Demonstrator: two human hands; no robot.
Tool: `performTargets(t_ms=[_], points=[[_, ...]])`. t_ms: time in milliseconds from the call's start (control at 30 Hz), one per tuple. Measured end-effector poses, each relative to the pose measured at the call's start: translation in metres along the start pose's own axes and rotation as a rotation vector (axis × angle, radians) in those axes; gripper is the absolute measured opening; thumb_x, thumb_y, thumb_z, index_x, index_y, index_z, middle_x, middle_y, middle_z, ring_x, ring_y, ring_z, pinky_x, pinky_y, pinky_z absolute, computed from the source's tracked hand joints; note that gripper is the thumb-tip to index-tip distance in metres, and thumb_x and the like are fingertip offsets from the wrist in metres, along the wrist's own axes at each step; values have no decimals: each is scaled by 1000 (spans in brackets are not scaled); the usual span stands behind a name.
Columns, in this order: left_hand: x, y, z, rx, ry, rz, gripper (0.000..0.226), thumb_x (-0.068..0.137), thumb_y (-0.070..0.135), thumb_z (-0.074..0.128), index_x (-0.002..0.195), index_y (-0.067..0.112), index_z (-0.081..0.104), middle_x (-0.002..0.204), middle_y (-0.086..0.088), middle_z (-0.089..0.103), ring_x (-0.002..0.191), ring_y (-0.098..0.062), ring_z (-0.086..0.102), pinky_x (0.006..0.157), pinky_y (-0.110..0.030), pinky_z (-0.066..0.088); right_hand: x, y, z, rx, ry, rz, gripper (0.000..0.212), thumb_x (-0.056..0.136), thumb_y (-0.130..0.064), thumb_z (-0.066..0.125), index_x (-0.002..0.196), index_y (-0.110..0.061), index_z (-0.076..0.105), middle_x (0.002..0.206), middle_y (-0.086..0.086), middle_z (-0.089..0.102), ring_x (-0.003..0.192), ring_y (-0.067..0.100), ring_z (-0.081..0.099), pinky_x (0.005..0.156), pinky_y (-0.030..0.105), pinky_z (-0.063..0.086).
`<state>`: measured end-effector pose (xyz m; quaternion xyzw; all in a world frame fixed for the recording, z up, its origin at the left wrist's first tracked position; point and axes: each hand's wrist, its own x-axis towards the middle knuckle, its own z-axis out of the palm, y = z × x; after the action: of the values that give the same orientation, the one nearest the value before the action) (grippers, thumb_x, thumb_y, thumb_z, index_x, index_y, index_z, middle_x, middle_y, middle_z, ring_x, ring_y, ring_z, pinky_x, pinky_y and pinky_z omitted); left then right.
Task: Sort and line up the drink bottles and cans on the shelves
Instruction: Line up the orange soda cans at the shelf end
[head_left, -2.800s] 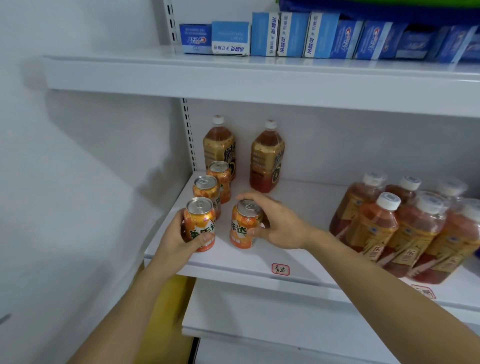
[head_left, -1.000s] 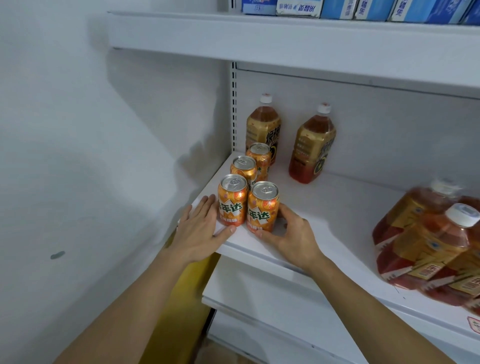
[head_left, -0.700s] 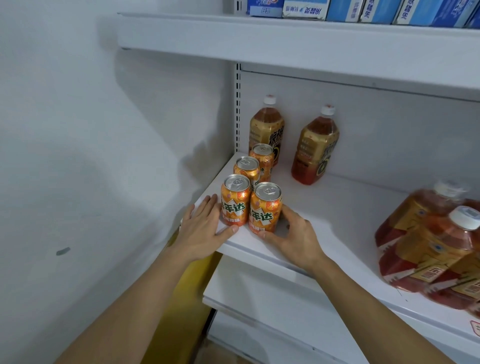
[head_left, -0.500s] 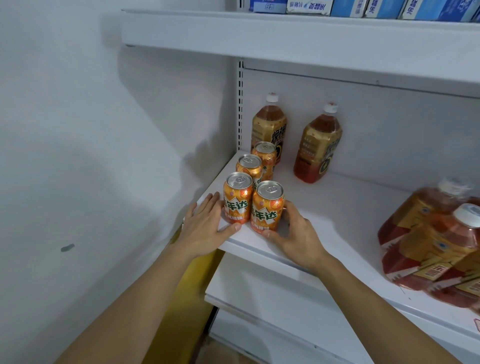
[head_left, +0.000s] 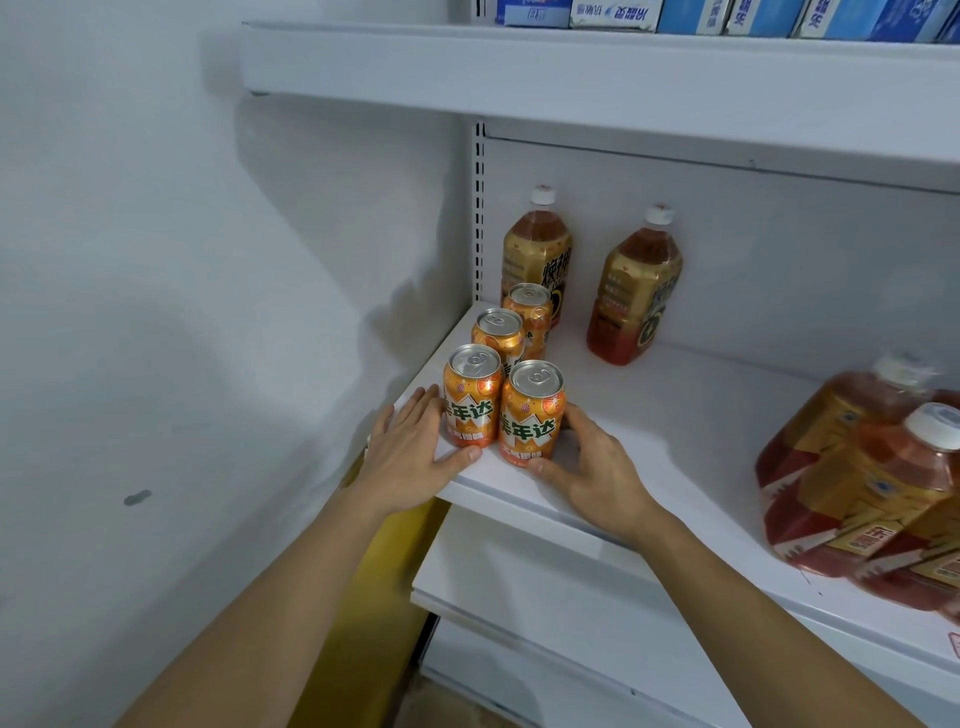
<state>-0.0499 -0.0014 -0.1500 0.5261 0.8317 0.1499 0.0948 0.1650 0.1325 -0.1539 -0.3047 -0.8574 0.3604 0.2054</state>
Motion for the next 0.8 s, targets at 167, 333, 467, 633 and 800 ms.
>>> performTargets(t_ms=[167,333,467,633,800], points=[[1,-1,-1,15,-6,9,93,91,78,37,163,26,9,172,0,11,158,-18,7,128,-51,6,-3,-5,-3,25,-17,7,79,84,-58,74,150,-32,39,144,-14,56,127,7,54,106,33,49],[3,-4,1,33,-24,25,95,90,81,34,163,28,4,172,1,8,159,-18,5,128,-50,6,3,-49,-36,341,240,-45,55,100,-57,43,148,-29,43,139,-9,55,124,-2,52,100,21,47],[2,-3,2,35,-33,16,101,87,81,44,163,27,3,172,2,9,158,-17,5,128,-50,6,92,-113,-75,-202,38,-222,34,106,-24,50,139,-30,54,138,-3,58,116,7,55,96,25,46],[5,-5,1,-10,-23,8,105,82,84,50,162,29,10,171,4,16,158,-16,9,128,-50,7,161,-153,-67,-1056,-677,-304,80,83,-13,80,152,-31,44,153,2,46,136,28,48,107,45,48],[8,-6,-1,-55,-58,2,109,76,87,54,161,31,13,170,5,20,158,-18,13,127,-53,8,167,-153,-63,-1068,-669,-381,80,76,-18,87,146,-28,50,144,1,52,129,27,52,103,44,50]])
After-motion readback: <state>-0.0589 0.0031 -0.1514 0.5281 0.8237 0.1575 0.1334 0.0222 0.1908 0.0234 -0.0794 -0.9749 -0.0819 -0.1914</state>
